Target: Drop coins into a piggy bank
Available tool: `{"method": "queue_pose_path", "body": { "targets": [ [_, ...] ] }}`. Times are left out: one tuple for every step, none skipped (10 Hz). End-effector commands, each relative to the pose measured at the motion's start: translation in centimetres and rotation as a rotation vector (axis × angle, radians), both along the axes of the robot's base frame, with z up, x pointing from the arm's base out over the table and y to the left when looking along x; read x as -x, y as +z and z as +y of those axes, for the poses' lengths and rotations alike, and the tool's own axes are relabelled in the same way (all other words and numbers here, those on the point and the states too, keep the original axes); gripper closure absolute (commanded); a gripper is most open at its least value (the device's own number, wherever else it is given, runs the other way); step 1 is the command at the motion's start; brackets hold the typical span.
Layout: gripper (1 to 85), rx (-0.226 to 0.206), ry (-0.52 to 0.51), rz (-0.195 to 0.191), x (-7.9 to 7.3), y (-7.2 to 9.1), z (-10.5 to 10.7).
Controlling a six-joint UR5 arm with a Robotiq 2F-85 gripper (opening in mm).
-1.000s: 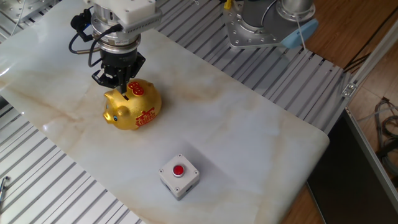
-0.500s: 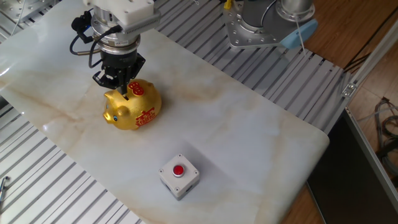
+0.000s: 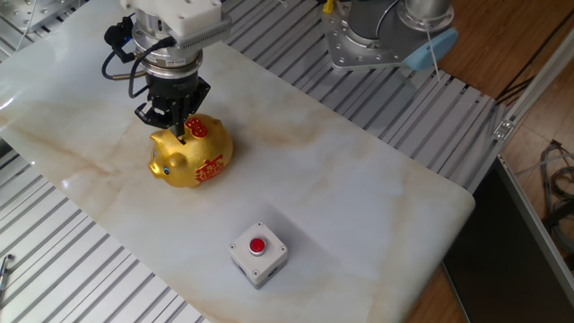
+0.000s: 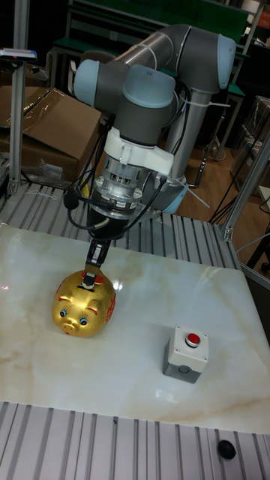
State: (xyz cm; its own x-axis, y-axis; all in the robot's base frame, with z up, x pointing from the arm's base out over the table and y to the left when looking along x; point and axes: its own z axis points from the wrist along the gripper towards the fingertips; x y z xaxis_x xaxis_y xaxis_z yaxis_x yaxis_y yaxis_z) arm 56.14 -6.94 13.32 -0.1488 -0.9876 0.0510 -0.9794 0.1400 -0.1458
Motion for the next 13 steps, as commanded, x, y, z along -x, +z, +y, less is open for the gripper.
{"method": "queue_pose_path", "body": {
  "targets": [
    [84.7, -0.016, -0.005, -0.003, 0.0, -0.2, 0.2],
    [84.7, -0.019, -0.005, -0.003, 0.1, -0.3, 0.3],
    [84.7, -0.021, -0.006, -0.005, 0.1, -0.5, 0.3],
    [84.7, -0.022, -0.006, -0.008, 0.1, -0.6, 0.4],
    [84.7, -0.024, -0.007, -0.01, 0.1, -0.7, 0.4],
    [84.7, -0.024, -0.007, -0.01, 0.1, -0.8, 0.4],
    [84.7, -0.024, -0.007, -0.01, 0.2, -0.8, 0.3],
    [84.7, -0.026, -0.009, -0.01, 0.2, -1.0, 0.3],
    [84.7, -0.026, -0.009, -0.01, 0.1, -1.1, 0.3],
    [84.7, -0.025, -0.007, -0.011, 0.0, -1.2, 0.2],
    [84.7, -0.027, -0.006, -0.011, 0.0, -1.2, 0.3],
    [84.7, -0.014, -0.004, -0.012, -0.1, -1.2, 0.0],
    [81.3, -0.005, -0.001, -0.012, -0.1, -1.2, -0.3]
  ]
}}
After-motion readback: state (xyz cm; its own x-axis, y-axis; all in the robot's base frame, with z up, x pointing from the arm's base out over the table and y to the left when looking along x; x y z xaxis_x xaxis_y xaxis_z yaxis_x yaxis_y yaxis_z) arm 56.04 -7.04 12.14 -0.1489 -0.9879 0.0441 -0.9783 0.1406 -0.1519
